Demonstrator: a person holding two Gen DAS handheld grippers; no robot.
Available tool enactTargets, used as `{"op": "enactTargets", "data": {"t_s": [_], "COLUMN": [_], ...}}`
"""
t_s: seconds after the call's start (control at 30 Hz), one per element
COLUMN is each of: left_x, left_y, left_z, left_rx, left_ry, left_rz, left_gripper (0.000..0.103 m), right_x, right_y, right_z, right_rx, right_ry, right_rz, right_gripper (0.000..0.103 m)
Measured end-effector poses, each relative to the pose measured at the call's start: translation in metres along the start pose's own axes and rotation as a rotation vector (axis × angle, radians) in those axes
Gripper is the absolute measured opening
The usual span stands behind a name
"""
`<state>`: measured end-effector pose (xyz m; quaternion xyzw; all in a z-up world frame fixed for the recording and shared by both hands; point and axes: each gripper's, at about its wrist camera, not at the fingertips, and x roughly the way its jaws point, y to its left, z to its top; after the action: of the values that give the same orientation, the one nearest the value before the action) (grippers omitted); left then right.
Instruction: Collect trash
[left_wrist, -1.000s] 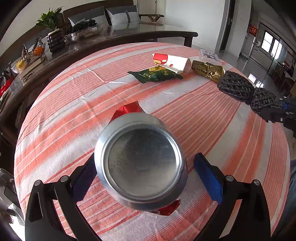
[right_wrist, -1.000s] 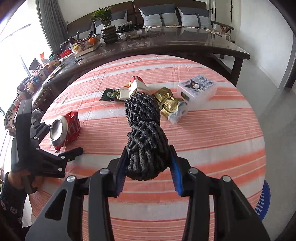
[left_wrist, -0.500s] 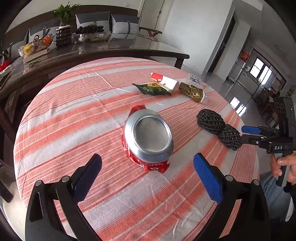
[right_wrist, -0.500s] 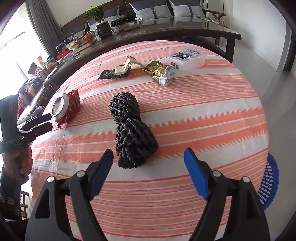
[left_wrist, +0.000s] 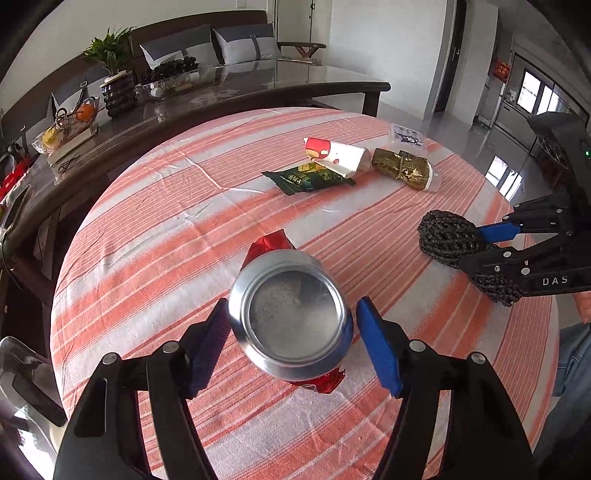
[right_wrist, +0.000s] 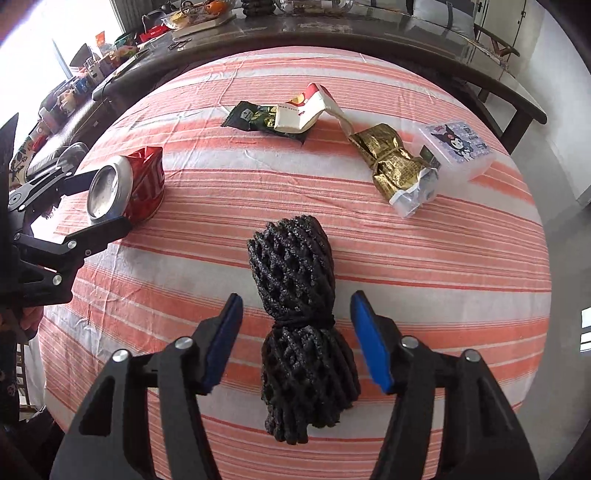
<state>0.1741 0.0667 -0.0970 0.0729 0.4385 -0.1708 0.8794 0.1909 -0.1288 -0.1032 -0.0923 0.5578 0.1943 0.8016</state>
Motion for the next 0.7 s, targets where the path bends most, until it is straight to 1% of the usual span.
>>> {"op": "enactTargets", "data": {"t_s": [0.03, 0.1, 0.23, 0.33, 0.47, 0.57, 0.7], "left_x": [0.000, -0.002, -0.009, -0.014, -0.019, -0.021, -0.018], "left_y": [0.000, 0.000, -0.001, -0.012, -0.037, -0.065, -0.112], "left_z": [0.000, 0.000, 0.001, 0.004, 0.011, 0.018, 0.032], "left_rx": [0.006, -0.001, -0.044, -0.048, -0.036, -0.014, 0.029], "left_ry": [-0.001, -0.010, -0.031, -0.043, -0.052, -0.060, -0.062], "left_rz": [0.002, -0.004, -0.058, -0.097, -0.155, -0.208, -0.299], "left_gripper": [0.062, 0.062, 0.061, 0.061, 0.061, 0.061, 0.061], "right_x": [-0.002, -0.011, -0.036, -0.047, -0.059, -0.074, -0.092], "right_y": [-0.001, -0.003, -0.013, -0.028, -0.050, -0.074, -0.116], "right_z": [-0.001, -0.004, -0.016, -0.024, -0.039, -0.056, -0.084], "right_rx": [0.015, 0.036, 0.093, 0.146, 0.210, 0.263, 0.342], "right_ry": [-0.007, -0.041, -0.110, -0.141, -0.180, -0.215, -0.247], "right_rz": [0.009, 0.018, 0.056, 0.086, 0.107, 0.117, 0.069], "right_gripper": [0.036, 0.035, 0.035, 0.035, 0.035, 0.035, 0.035]}}
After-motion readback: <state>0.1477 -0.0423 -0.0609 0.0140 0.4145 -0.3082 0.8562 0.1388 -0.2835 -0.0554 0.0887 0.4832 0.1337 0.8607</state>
